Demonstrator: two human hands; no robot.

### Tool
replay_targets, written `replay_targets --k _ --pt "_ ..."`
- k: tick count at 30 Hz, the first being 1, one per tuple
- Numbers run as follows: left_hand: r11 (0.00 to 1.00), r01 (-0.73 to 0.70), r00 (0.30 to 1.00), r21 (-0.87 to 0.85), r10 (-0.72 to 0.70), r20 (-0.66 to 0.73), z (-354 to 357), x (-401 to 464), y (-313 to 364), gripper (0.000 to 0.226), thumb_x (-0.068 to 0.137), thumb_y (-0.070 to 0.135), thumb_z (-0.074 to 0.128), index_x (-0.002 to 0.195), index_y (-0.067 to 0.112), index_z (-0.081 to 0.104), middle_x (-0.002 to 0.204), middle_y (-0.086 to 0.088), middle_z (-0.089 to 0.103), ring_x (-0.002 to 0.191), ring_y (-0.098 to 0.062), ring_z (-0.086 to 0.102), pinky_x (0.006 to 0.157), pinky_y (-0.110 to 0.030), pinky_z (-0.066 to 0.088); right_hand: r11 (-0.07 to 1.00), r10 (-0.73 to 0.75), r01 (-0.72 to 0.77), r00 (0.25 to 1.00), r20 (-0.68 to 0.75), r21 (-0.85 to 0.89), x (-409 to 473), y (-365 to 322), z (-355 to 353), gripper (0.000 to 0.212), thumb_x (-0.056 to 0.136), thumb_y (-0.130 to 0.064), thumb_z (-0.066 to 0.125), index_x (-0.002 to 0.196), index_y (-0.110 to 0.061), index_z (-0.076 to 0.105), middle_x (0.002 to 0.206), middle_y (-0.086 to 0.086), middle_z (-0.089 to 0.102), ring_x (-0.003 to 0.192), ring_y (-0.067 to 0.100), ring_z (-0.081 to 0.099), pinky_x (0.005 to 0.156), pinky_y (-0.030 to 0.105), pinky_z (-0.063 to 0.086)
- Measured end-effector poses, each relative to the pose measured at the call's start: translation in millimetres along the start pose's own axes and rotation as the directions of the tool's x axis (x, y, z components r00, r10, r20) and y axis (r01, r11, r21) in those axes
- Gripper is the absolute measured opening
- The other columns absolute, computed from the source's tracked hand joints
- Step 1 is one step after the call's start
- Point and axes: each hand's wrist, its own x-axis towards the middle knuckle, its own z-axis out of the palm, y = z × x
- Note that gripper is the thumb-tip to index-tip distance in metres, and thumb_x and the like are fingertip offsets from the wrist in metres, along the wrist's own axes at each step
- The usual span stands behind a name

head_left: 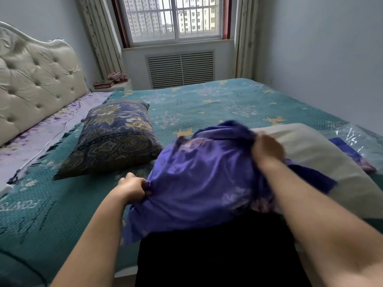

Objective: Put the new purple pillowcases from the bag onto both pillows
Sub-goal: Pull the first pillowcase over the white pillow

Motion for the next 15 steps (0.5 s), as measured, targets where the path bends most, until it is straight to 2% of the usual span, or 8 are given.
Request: replay_targets --k 2,4,6,8,9,11,13,15 --pt "1.000 -0.030 0.998 0.004 0.030 0.046 2.0 -3.9 -2.4 0.030 0.085 0.047 0.061 0.106 0.026 0.062 0.121 -0.012 0.043 0.114 -0.032 0.044 0.098 -0.032 0.039 0.988 0.156 -0.156 0.988 0.000 -0.002 15.8 41.3 -6.2 0.033 0.094 -0.017 0.037 0.116 -0.002 0.057 0.117 0.025 0.061 0.108 0.040 0.059 0.090 0.041 0.045" --pt "0.996 -0.062 0.997 0.061 0.059 0.051 -0.9 -6.9 1.9 0.037 0.085 0.046 0.061 0.115 0.023 0.058 0.124 -0.011 0.041 0.117 -0.032 0.042 0.100 -0.033 0.037 0.988 0.145 -0.144 0.989 0.010 -0.058 15.3 46.7 6.1 0.033 0.094 -0.017 0.035 0.117 -0.005 0.056 0.118 0.023 0.060 0.109 0.039 0.058 0.089 0.042 0.045" --pt "0.996 -0.086 0.993 0.005 0.087 -0.083 -14.3 -3.0 13.4 0.043 0.086 0.041 0.058 0.122 0.018 0.053 0.131 -0.012 0.039 0.123 -0.032 0.039 0.105 -0.036 0.034 0.992 0.079 -0.080 0.997 -0.020 -0.094 10.7 34.5 21.3 0.033 0.094 -0.015 0.033 0.119 -0.005 0.053 0.123 0.021 0.053 0.113 0.040 0.053 0.091 0.045 0.044" --pt "0.965 -0.195 0.960 -0.177 0.151 -0.234 -31.2 8.9 34.2 0.054 0.084 0.049 0.054 0.124 0.014 0.051 0.130 -0.013 0.045 0.124 -0.031 0.043 0.104 -0.039 0.036 0.990 0.043 -0.048 0.998 -0.036 -0.134 8.4 28.5 30.2 0.033 0.094 -0.012 0.034 0.121 -0.004 0.050 0.127 0.020 0.047 0.115 0.039 0.048 0.092 0.046 0.042" --pt "0.936 -0.237 0.946 -0.260 0.161 -0.283 -38.6 18.1 47.0 0.060 0.082 0.055 0.052 0.123 0.011 0.052 0.127 -0.015 0.050 0.122 -0.032 0.047 0.102 -0.040 0.039 0.989 0.047 -0.052 0.998 -0.039 -0.139 8.8 28.2 31.5 0.033 0.094 -0.011 0.035 0.122 -0.004 0.050 0.128 0.020 0.046 0.116 0.039 0.047 0.093 0.046 0.042" --pt "0.933 -0.195 0.950 -0.301 0.104 -0.293 -46.2 34.4 75.7 0.066 0.087 0.060 0.045 0.123 0.006 0.051 0.126 -0.019 0.053 0.119 -0.033 0.050 0.098 -0.041 0.041 0.990 0.063 -0.068 0.997 -0.043 -0.127 9.3 28.9 33.3 0.033 0.093 -0.011 0.035 0.122 -0.003 0.049 0.130 0.019 0.045 0.118 0.039 0.045 0.094 0.047 0.041" --pt "0.963 -0.102 0.963 -0.248 0.032 -0.269 -44.0 45.2 98.6 0.060 0.090 0.058 0.043 0.118 0.006 0.054 0.123 -0.019 0.058 0.115 -0.034 0.055 0.091 -0.039 0.044 0.990 0.062 -0.066 0.998 -0.032 -0.124 7.2 26.6 34.6 0.035 0.091 -0.013 0.037 0.123 -0.002 0.048 0.130 0.019 0.045 0.119 0.038 0.045 0.094 0.046 0.040" --pt "0.975 -0.112 0.945 -0.191 0.045 -0.325 -41.8 45.3 117.1 0.040 0.092 0.044 0.048 0.113 0.012 0.060 0.117 -0.016 0.063 0.109 -0.033 0.059 0.086 -0.037 0.046 0.988 0.059 -0.057 0.998 0.013 -0.147 6.4 24.8 32.7 0.038 0.090 -0.018 0.041 0.124 -0.002 0.048 0.131 0.018 0.046 0.121 0.037 0.045 0.096 0.045 0.038"
